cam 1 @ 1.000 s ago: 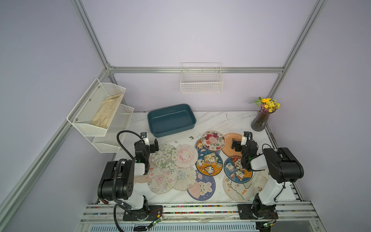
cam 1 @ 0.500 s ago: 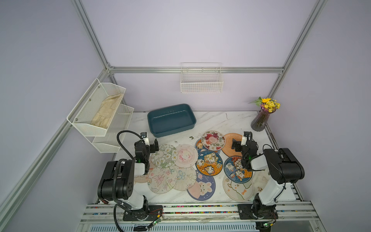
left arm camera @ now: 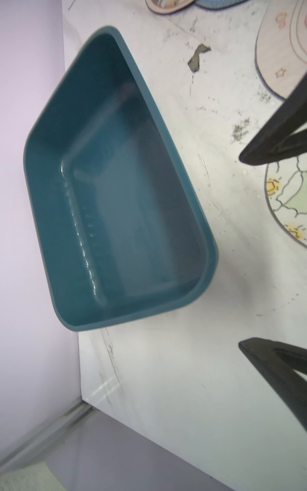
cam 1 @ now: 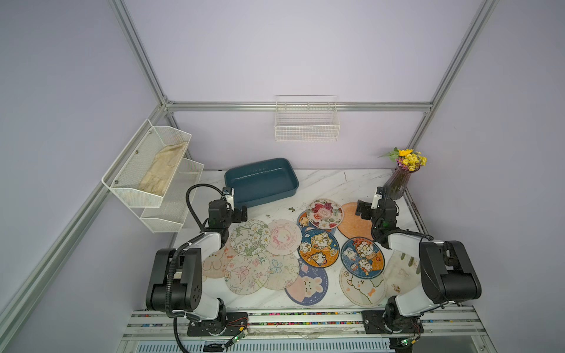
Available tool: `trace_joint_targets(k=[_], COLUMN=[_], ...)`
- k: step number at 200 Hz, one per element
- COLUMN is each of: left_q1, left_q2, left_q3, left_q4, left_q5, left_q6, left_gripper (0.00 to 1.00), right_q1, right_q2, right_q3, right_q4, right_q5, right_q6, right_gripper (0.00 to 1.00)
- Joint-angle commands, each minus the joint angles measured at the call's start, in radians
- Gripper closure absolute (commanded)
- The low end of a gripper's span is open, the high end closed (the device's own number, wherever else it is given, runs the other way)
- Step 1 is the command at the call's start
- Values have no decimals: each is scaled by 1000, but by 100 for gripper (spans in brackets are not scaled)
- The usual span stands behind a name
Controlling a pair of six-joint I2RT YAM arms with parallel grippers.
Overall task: Put the coasters into the storage box
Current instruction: Move the storage box to the center of the board.
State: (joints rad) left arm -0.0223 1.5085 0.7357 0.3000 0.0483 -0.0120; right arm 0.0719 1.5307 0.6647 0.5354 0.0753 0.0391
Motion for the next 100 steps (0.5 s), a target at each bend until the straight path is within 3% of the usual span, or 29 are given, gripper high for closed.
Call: trace_joint_targets(k=[1, 49, 100], left_q1=[-73, -207, -269], left_q2=[39, 241, 504], left_q3=[196, 492, 875], left_q4=[-133, -285, -464], left_q5=[17, 38, 168], left_q6=[-31, -73, -135], left_gripper=[0, 0, 0], right_q1=[5, 23, 35], right_q2=[-18, 8, 26], right_q3=[63, 166, 221], right_q4=[-200, -316, -380], right_q5=[5, -43, -68], right_q6=[51, 61, 63], right_gripper=[3, 3, 2])
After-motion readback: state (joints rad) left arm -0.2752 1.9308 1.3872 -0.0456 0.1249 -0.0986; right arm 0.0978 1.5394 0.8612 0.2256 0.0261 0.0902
